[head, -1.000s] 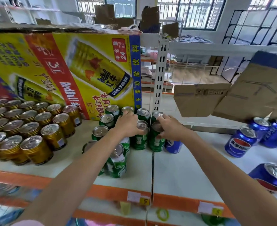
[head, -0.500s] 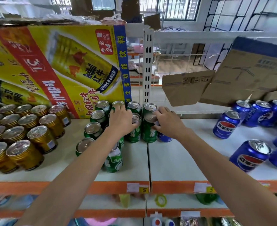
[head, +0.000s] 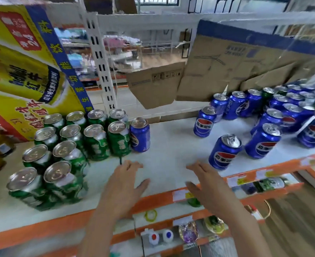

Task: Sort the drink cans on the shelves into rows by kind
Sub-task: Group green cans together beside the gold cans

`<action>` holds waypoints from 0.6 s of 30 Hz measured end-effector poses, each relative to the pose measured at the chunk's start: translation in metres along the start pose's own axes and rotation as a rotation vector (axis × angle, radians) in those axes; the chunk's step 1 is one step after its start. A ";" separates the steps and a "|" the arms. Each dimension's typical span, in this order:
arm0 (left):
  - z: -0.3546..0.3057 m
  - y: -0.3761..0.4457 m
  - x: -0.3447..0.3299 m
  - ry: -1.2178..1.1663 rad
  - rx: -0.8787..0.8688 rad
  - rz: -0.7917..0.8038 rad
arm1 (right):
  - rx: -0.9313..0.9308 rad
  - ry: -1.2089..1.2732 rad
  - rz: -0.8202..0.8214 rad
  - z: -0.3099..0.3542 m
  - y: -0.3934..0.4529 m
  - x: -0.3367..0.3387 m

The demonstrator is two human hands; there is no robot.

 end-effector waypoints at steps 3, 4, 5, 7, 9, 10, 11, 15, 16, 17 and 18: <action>-0.030 0.016 -0.032 -0.001 -0.046 0.080 | -0.136 0.050 0.017 -0.062 -0.016 0.014; -0.040 0.023 -0.037 0.014 -0.058 0.085 | -0.165 0.059 0.003 -0.081 -0.019 0.020; -0.051 0.031 -0.042 0.024 -0.073 0.082 | -0.190 0.062 -0.006 -0.098 -0.021 0.025; -0.075 0.044 -0.053 0.025 -0.101 0.081 | -0.220 0.084 -0.023 -0.130 -0.024 0.035; -0.105 0.056 -0.068 0.023 -0.121 0.115 | -0.248 0.110 -0.033 -0.160 -0.027 0.044; -0.120 0.062 -0.076 0.027 -0.132 0.131 | -0.263 0.117 -0.030 -0.175 -0.028 0.047; -0.135 0.068 -0.084 0.028 -0.143 0.142 | -0.270 0.120 -0.027 -0.190 -0.030 0.050; -0.196 0.090 -0.119 0.012 -0.211 0.176 | -0.300 0.148 -0.050 -0.248 -0.046 0.070; -0.210 0.096 -0.127 0.007 -0.224 0.171 | -0.307 0.153 -0.054 -0.262 -0.051 0.076; -0.223 0.102 -0.135 -0.003 -0.240 0.162 | -0.322 0.156 -0.053 -0.276 -0.057 0.081; -0.236 0.108 -0.144 -0.020 -0.253 0.158 | -0.344 0.153 -0.051 -0.291 -0.064 0.086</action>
Point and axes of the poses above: each hand's wrist, its own y-axis towards the middle knuckle, its own x-axis out of the back of the hand, z = x × y, the point moved 5 cm from there along y, towards the middle knuckle, and after that the axes turned 13 degrees about -x, right-handed, at the moved point
